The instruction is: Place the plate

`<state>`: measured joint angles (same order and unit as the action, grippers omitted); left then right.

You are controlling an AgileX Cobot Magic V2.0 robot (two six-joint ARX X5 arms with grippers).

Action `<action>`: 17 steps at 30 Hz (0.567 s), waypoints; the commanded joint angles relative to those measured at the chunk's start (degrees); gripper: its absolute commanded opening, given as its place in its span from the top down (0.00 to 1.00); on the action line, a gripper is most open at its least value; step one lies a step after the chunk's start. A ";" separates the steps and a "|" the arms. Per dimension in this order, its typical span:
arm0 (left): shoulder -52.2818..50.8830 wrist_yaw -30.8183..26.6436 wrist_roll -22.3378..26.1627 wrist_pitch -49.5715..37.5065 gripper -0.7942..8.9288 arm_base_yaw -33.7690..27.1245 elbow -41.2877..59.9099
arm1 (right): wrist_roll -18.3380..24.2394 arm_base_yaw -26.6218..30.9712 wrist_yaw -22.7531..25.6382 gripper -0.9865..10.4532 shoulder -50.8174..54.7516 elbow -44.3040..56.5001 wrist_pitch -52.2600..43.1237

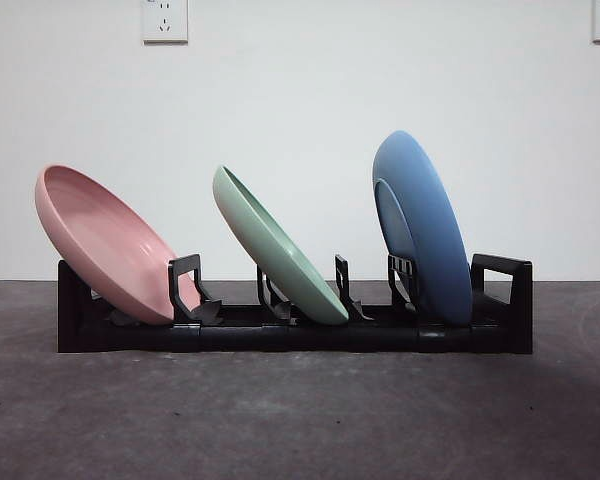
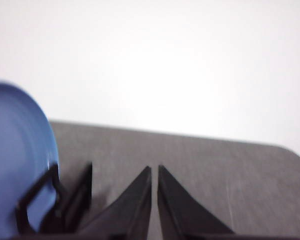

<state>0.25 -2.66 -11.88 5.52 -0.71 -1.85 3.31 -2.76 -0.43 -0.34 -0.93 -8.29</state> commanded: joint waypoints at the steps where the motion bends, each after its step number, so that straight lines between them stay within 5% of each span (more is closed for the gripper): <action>1: -0.07 0.17 -8.81 -3.37 0.91 -0.02 1.05 | -2.69 -0.07 0.04 0.90 0.13 0.17 -4.59; 5: -0.07 3.98 -19.28 -10.60 0.91 -0.02 1.05 | -5.44 -0.07 -0.26 0.90 0.13 0.17 -9.16; 10: -0.07 6.23 -24.11 -20.61 0.91 -0.02 0.00 | -22.01 -0.11 -0.66 0.90 0.11 -0.31 -15.72; 17: 4.26 9.03 -23.12 -3.83 0.91 -0.02 -15.04 | -28.41 -0.11 -6.27 0.90 -3.06 -12.04 3.93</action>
<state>3.92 5.48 -36.03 0.27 -0.69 -14.09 -21.98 -2.79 -6.17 -2.87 -11.07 -7.38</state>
